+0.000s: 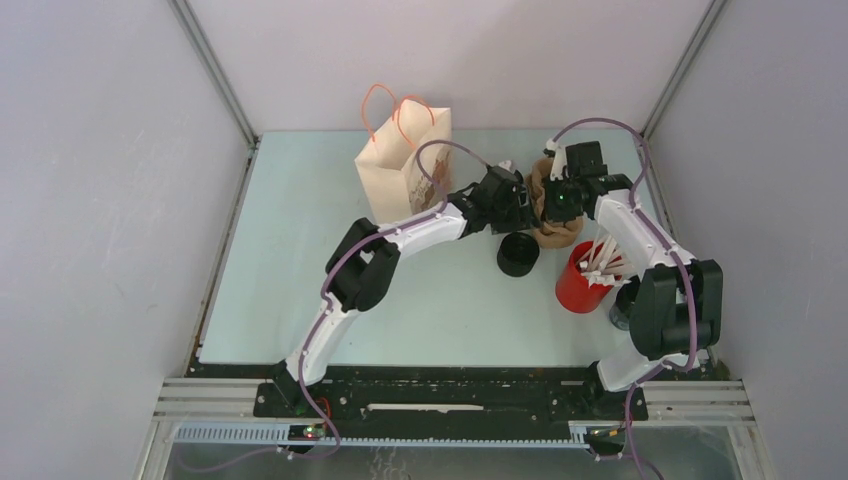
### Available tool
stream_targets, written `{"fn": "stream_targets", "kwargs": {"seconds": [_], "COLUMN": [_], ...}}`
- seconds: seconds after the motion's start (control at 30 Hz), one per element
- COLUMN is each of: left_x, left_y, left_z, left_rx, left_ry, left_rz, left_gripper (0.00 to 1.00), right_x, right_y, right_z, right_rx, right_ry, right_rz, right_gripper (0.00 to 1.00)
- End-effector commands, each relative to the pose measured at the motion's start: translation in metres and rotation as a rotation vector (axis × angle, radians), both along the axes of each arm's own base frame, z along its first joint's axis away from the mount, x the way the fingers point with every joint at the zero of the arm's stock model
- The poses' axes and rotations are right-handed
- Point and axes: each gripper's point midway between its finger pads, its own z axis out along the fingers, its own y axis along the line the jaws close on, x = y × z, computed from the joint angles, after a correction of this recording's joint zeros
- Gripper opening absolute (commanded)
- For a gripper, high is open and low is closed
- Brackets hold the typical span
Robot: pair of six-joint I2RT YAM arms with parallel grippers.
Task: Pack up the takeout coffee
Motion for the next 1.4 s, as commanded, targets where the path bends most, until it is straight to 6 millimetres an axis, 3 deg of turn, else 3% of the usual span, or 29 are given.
{"fn": "stream_targets", "kwargs": {"seconds": [0.0,0.2,0.43,0.63,0.8,0.93,1.03,1.17,1.37], "left_x": [-0.001,0.005,0.006,0.005,0.007,0.008,0.009,0.008,0.009], "left_y": [-0.002,-0.007,0.004,0.007,0.011,0.009,0.009,0.007,0.007], "left_z": [0.002,-0.004,-0.023,-0.021,-0.019,-0.016,-0.016,-0.015,-0.008], "left_rx": [0.066,0.098,0.175,0.189,0.206,0.198,0.195,0.186,0.174], "left_ry": [-0.034,-0.037,-0.036,-0.047,-0.063,-0.07,-0.071,-0.069,-0.084], "left_rz": [-0.025,-0.033,-0.022,-0.032,-0.02,-0.023,-0.025,-0.029,-0.03], "left_gripper": [0.66,0.64,0.6,0.59,0.58,0.57,0.56,0.56,0.56], "right_x": [0.017,0.017,0.013,0.009,0.004,-0.008,-0.008,-0.008,-0.009], "right_y": [0.02,0.026,0.012,0.006,0.0,0.002,-0.012,-0.018,-0.017], "right_z": [0.025,0.045,0.075,0.048,0.067,0.067,0.075,0.081,0.073], "right_rx": [0.124,0.207,0.236,0.247,0.227,0.276,0.315,0.379,0.406], "right_ry": [-0.094,-0.131,-0.214,-0.139,-0.197,-0.13,-0.106,-0.077,-0.025], "right_rz": [0.029,0.017,-0.025,-0.034,-0.01,0.012,-0.07,-0.089,-0.053], "right_gripper": [0.0,0.0,0.0,0.0,0.0,0.0,0.0,0.0,0.0]}}
